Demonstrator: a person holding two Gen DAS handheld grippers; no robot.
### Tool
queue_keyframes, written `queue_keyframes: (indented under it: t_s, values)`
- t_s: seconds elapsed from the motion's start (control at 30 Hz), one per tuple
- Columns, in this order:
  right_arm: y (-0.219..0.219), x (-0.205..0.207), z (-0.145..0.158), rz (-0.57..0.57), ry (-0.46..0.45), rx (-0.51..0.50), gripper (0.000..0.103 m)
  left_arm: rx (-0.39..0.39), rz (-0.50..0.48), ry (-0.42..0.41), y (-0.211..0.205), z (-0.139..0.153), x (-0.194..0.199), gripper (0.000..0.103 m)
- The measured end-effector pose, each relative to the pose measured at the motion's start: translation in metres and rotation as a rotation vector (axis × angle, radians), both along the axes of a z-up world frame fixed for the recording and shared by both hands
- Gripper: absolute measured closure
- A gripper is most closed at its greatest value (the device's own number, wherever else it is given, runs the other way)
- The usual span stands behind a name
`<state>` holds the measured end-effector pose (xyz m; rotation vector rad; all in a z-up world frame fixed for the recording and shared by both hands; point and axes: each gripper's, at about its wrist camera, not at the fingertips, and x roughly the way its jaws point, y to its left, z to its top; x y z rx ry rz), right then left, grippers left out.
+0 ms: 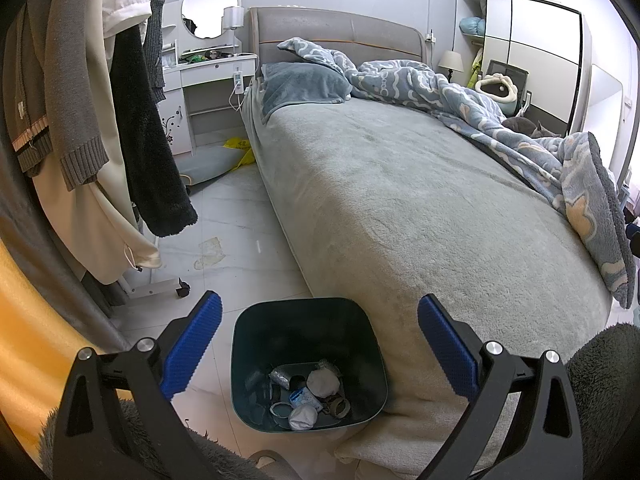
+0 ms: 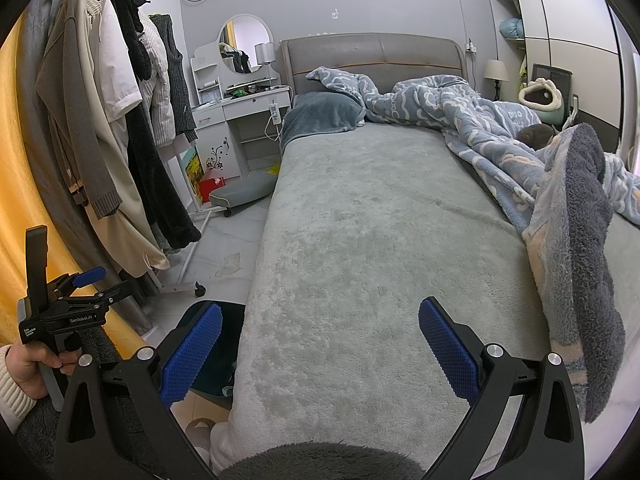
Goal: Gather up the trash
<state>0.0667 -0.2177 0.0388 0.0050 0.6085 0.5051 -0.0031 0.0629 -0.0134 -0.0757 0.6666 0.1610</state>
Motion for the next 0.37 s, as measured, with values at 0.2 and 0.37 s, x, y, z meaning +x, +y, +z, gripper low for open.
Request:
queue_keyframes:
  t_s: [0.2, 0.37]
  values:
    - [-0.0001, 0.0002, 0.0001, 0.000, 0.001, 0.000, 0.003, 0.001, 0.001, 0.008, 0.0001, -0.0024, 0.0006, 0.003]
    - [-0.0003, 0.0005, 0.0004, 0.000, 0.001, 0.000, 0.003, 0.001, 0.000, 0.008, 0.0018, -0.0023, 0.0005, 0.003]
